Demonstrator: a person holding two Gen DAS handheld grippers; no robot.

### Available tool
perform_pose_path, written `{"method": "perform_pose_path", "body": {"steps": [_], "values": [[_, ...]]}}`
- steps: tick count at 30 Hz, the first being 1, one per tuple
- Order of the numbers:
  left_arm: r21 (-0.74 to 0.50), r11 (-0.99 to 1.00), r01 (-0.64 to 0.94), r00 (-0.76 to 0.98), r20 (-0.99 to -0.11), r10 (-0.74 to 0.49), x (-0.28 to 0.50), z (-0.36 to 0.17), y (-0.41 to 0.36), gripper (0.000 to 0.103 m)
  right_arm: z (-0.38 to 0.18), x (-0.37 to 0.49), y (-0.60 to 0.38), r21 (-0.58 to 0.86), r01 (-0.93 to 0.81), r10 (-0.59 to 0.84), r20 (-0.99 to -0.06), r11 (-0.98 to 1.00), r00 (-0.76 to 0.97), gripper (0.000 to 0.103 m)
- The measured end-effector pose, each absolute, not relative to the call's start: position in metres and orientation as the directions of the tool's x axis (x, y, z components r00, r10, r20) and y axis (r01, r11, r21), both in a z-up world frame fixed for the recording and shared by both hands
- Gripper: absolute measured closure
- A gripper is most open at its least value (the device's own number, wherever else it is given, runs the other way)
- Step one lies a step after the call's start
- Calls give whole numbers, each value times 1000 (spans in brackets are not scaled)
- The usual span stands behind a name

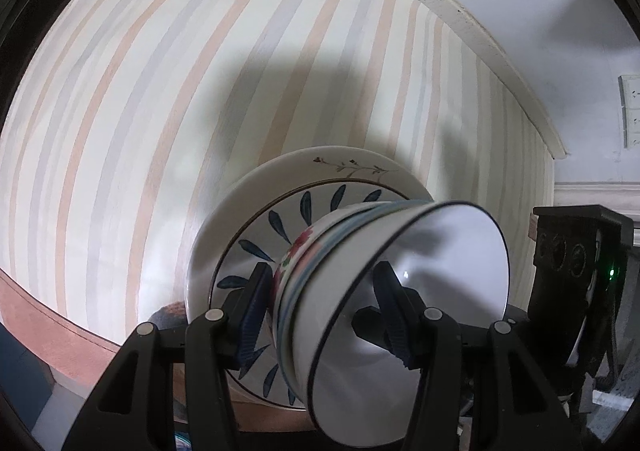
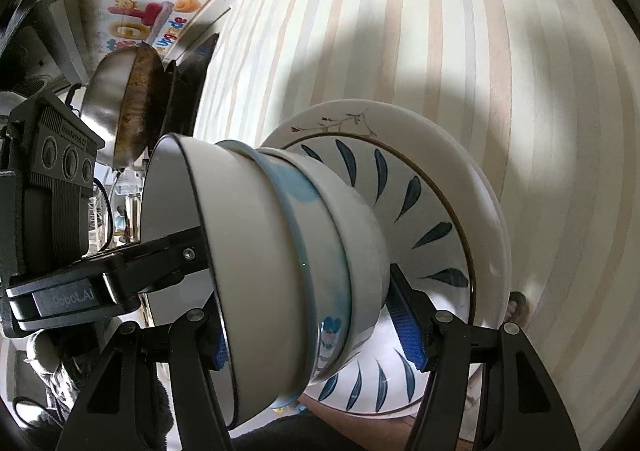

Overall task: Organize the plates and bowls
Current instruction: 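Lower the bowl stack onto the blue-striped plate with both tools, then open both tools and lift them away from the stack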

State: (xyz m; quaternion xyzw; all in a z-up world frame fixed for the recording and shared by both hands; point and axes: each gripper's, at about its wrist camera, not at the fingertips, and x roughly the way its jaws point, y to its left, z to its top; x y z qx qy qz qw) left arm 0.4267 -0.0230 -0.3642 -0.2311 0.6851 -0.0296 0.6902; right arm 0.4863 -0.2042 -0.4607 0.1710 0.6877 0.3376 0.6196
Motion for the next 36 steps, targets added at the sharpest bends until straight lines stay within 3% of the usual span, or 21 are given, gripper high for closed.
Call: {"method": "perform_pose_path", "body": {"steps": [9,16,26,29,30,32,33,34,36], "values": [[-327,909,-258,66,-945,-321,430,-362,-26,53,-459,490,-194,667,-187,643,-745,721,-177,36],[-247,940,-237,108,-968,-227,420,-340,-24,53,-441,485,-190,583,-263,570,-811,769,-131,36],[-130,975,-178,250,-965,-83,380,-276,-20,53,-358,457,-205,458,-317,506,-858,831,87,35],[-103,983,-153,304,-951,-53,361,-253,-16,52,-336,436,-203,404,-309,463,-874,861,147,30],[-88,986,-143,319,-947,-39,355,-246,-15,49,-327,428,-201,383,-304,447,-877,872,175,26],[-68,990,-121,351,-936,-21,347,-235,-14,32,-312,413,-199,346,-285,413,-882,894,226,16],[-58,992,-109,377,-926,-13,339,-227,-13,16,-304,404,-199,335,-274,404,-878,901,255,12],[-51,994,-100,395,-918,-7,335,-221,-12,11,-297,398,-204,332,-267,402,-874,905,273,9],[-37,996,-84,437,-899,4,323,-208,-11,11,-281,382,-205,304,-235,370,-868,923,331,7]]}}
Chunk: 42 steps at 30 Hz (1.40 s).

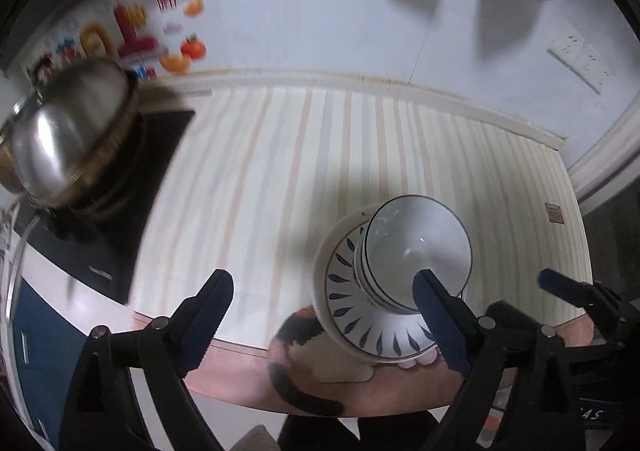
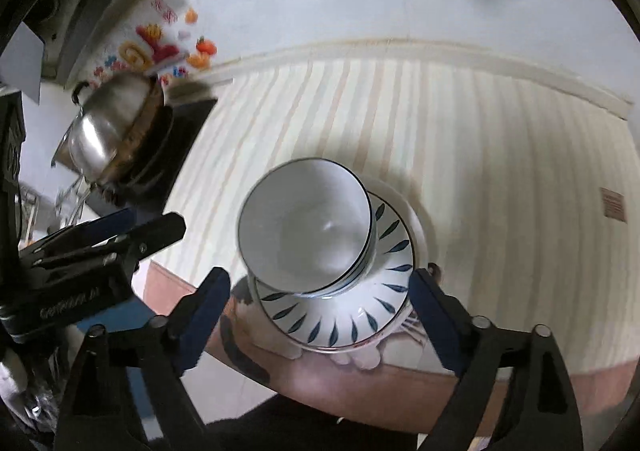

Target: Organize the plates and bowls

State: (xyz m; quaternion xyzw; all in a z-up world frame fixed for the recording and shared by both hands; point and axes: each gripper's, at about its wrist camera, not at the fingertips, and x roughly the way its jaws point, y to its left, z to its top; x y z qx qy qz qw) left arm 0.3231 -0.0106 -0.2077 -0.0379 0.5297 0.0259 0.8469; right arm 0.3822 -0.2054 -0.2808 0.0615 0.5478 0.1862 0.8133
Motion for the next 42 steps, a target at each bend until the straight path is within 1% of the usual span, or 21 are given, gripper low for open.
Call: {"method": "perform_pose_path", "body": {"steps": [2,4,9,15,18,21,28,35,42], "values": [[-31,997,-72,473,-881,7,314,-194,-9,8,-263,366,-207,275,-209,338,-854,938,396,5],[-27,998,-56,506,-863,5,302,-180,-7,1,-244,350,-208,248,-182,305,-834,952,461,3],[-25,999,-46,558,-830,5,277,-155,-4,0,-204,315,-213,197,-135,239,-793,971,561,2],[-50,998,-47,610,-792,-11,242,-131,-7,0,-165,272,-224,180,-124,217,-743,976,633,1],[-47,997,-54,634,-773,-2,220,-118,-12,0,-150,250,-229,168,-131,213,-723,977,657,1],[-20,997,-81,663,-748,39,193,-103,-20,0,-138,225,-233,161,-148,219,-707,976,673,1],[-10,992,-124,685,-725,78,138,-87,-27,0,-119,167,-241,159,-201,254,-696,967,672,1],[-13,991,-130,692,-717,81,88,-77,-27,0,-97,104,-247,125,-199,231,-661,972,714,0],[-12,993,-119,714,-696,77,48,-67,-20,0,-83,57,-243,127,-180,219,-638,975,738,0]]}}
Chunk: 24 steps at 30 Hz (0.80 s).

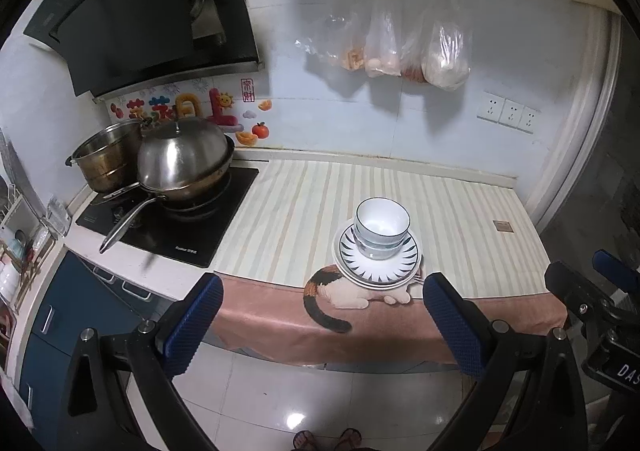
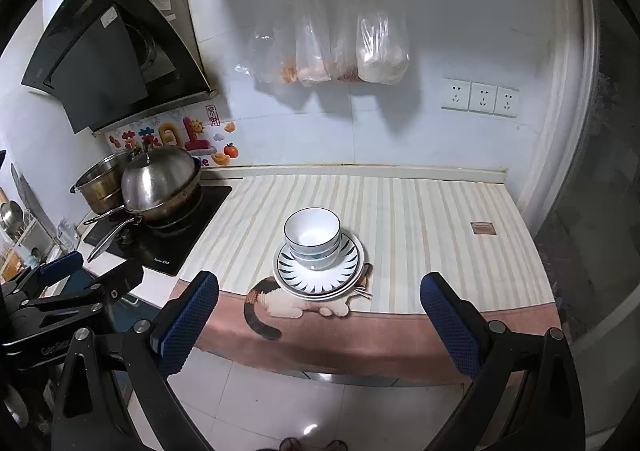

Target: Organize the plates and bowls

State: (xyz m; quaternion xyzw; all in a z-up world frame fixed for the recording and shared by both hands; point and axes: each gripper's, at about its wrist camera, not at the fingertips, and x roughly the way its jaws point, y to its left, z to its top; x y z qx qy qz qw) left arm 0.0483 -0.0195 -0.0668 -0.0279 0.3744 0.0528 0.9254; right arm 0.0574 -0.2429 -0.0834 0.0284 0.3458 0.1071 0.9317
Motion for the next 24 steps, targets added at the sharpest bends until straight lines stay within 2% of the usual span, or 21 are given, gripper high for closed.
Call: {"method": "perform_pose_path", "body": {"steps": [11,24], "values": [[-12,994,-107,742,-666,72,14,-54,9,0,-70,17,-227,118,-149,190,-617,982,764,0],[-20,995,-102,740,-670,63,0,-55,21,0,-67,-2,-209,112,-149,187,-616,982,765,0]]}}
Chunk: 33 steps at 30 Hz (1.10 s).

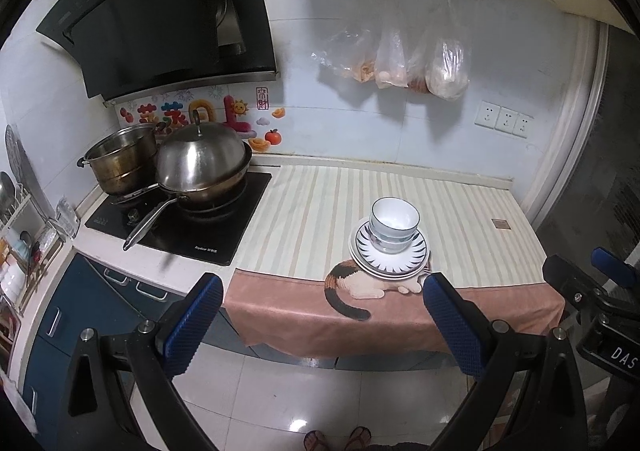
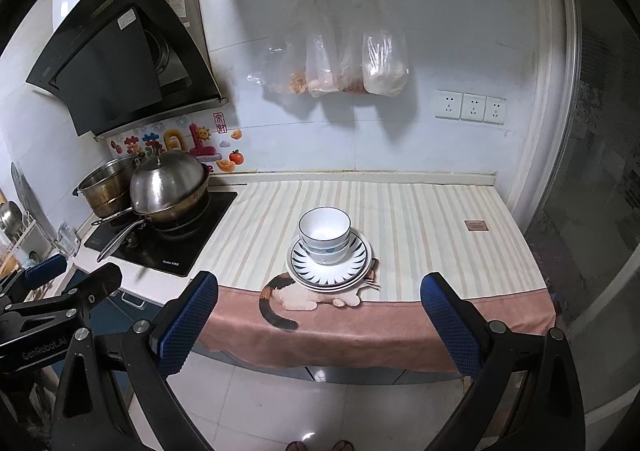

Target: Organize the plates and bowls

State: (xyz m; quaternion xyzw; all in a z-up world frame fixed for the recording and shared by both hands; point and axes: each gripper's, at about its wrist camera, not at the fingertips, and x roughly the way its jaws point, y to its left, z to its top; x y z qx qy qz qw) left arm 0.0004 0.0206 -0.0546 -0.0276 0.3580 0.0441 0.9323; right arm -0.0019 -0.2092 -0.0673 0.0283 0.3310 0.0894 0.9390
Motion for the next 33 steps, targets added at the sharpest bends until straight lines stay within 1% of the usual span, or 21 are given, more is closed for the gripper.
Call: {"method": "perform_pose_path", "body": {"steps": [16,33], "values": [[-24,996,-82,742,-669,45,0,-55,27,0,-68,-5,-205,94,-128,159,-627,987,763,0],[-29,997,-78,736,-676,38,5,-54,24,0,-72,3,-204,91,-133,160,-636,987,755,0]]}}
